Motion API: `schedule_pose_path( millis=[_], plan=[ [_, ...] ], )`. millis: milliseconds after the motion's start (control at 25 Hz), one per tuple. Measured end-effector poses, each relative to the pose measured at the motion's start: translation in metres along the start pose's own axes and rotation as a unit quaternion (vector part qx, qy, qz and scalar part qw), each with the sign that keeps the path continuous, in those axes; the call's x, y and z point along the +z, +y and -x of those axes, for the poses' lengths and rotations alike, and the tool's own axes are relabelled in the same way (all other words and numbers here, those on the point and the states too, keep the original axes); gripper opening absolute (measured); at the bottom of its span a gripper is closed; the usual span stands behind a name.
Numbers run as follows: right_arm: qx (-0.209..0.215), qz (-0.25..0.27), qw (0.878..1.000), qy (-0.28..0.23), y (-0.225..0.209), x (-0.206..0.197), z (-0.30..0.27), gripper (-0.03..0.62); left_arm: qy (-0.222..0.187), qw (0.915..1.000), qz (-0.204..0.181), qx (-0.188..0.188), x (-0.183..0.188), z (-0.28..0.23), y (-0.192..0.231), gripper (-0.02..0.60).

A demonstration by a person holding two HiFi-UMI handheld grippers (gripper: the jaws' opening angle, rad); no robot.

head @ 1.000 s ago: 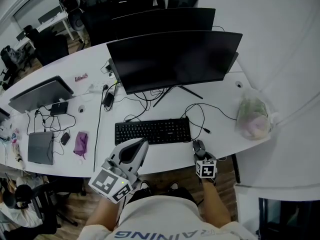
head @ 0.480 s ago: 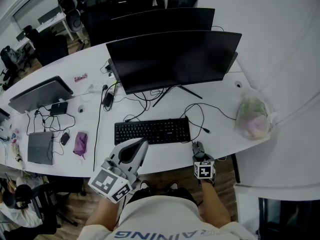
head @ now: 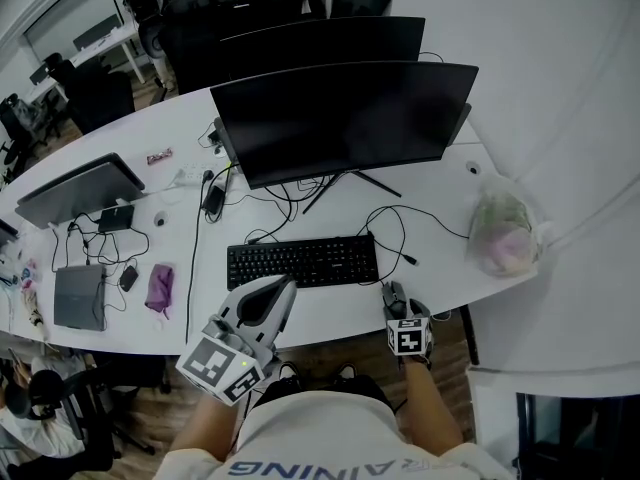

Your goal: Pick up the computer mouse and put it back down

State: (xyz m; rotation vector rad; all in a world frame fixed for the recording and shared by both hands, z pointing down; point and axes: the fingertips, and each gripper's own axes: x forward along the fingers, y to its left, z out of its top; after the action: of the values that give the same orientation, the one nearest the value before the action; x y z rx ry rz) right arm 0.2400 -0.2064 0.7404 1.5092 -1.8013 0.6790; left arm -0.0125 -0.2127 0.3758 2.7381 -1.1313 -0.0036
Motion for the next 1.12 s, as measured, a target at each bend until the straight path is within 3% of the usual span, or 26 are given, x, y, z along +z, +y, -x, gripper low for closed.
schedule_pose_path(
  millis=[320, 600, 1120],
  plan=[
    [0.017, -0.044, 0.995, -0.083, -0.001, 0.063, 0.037, 0.276, -0.008, 0.9999, -0.003, -0.007, 0.004, 0.005, -0.005, 0.005],
    [0.036, -0.049, 0.986, -0.158, 0.010, 0.115, 0.083, 0.272, -0.014, 0.9999, -0.005, -0.008, 0.007, 0.014, -0.003, 0.005],
    [0.029, -0.009, 0.949, -0.314, 0.038, 0.209, 0.201, 0.166, -0.033, 0.9994, -0.006, -0.013, 0.017, 0.031, 0.001, 0.005]
  ],
)
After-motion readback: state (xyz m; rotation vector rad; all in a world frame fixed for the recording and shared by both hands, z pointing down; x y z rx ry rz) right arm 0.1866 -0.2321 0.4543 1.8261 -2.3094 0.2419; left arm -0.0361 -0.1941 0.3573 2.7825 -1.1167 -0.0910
